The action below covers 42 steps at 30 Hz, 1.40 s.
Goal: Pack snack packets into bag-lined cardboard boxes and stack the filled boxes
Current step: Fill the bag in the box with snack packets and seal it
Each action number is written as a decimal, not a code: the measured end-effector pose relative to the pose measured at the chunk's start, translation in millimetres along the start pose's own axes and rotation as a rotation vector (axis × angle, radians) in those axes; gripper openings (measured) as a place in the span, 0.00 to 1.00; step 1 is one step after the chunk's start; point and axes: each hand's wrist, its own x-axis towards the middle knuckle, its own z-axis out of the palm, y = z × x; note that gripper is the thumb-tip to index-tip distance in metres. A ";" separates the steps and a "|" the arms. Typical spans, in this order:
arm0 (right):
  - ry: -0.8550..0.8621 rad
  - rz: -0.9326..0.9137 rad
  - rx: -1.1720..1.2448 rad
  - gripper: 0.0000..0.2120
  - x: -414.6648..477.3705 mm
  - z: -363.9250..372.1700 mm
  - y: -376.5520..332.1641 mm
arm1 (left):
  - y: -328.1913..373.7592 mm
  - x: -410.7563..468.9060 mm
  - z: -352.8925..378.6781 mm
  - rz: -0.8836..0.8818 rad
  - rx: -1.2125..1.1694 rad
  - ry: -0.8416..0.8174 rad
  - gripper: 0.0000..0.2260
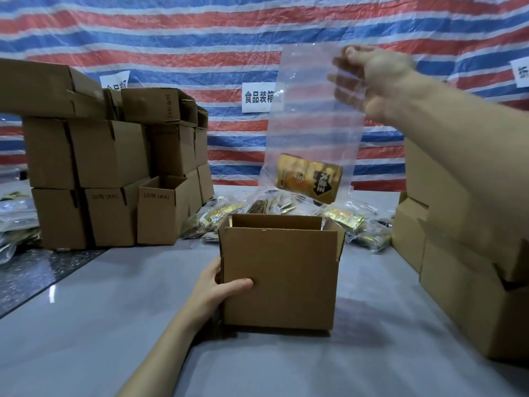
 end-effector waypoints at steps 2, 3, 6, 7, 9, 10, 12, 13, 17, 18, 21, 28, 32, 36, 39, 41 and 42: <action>-0.022 -0.005 0.028 0.06 0.9 4.2 -3.6 | 0.3 -0.1 -0.1 -0.006 0.000 0.001 0.33; -0.034 -0.004 0.033 0.06 0.5 6.4 -3.6 | 0.5 -0.3 0.0 -0.008 0.000 0.002 0.33; -0.047 0.012 0.034 0.06 -2.2 12.6 2.7 | 2.1 -0.9 1.1 -0.003 0.012 0.008 0.32; -0.049 0.021 0.036 0.06 -3.3 14.0 5.9 | 2.8 -1.1 1.5 0.000 0.018 0.011 0.32; -0.060 0.047 0.047 0.05 -6.0 15.4 12.6 | 3.7 -1.9 2.8 0.007 0.022 0.008 0.31; -0.068 0.060 0.052 0.05 -7.7 15.9 16.1 | 3.9 -2.1 3.0 0.009 0.023 0.006 0.31; -0.084 0.076 0.055 0.05 -11.3 17.3 23.1 | 4.0 -2.2 3.3 0.007 0.021 0.008 0.30; -0.089 0.079 0.051 0.05 -13.0 18.0 26.6 | 3.8 -2.0 3.3 0.004 0.019 0.009 0.31; -0.117 0.076 0.009 0.04 -22.3 21.7 39.3 | 2.7 -1.9 3.0 -0.007 0.016 0.023 0.32; -0.124 0.078 0.010 0.04 -24.7 22.6 41.9 | 2.5 -1.8 2.9 -0.009 0.014 0.021 0.31; -0.153 0.096 0.017 0.05 -29.9 25.5 47.4 | 2.5 -1.4 3.1 -0.015 0.006 0.020 0.32; -0.270 0.089 0.025 0.05 -37.9 39.6 47.5 | 4.6 -2.2 5.4 -0.009 -0.002 0.026 0.30; -0.325 0.124 -0.085 0.05 -45.6 33.4 59.6 | 5.2 -1.6 4.8 -0.005 0.002 0.026 0.30; -0.448 0.156 -0.367 0.05 -54.2 10.0 83.7 | 4.0 -1.2 4.1 0.003 0.017 0.028 0.31; -0.572 0.207 -0.616 0.06 -63.3 -9.1 105.8 | 4.2 -1.3 4.4 0.018 0.033 0.031 0.31; -0.596 0.216 -0.665 0.07 -66.6 -17.9 114.2 | 4.7 -1.2 4.6 0.018 0.033 0.026 0.32; -0.604 0.218 -0.658 0.08 -67.2 -21.0 115.6 | 4.9 -1.4 4.5 0.016 0.031 0.024 0.32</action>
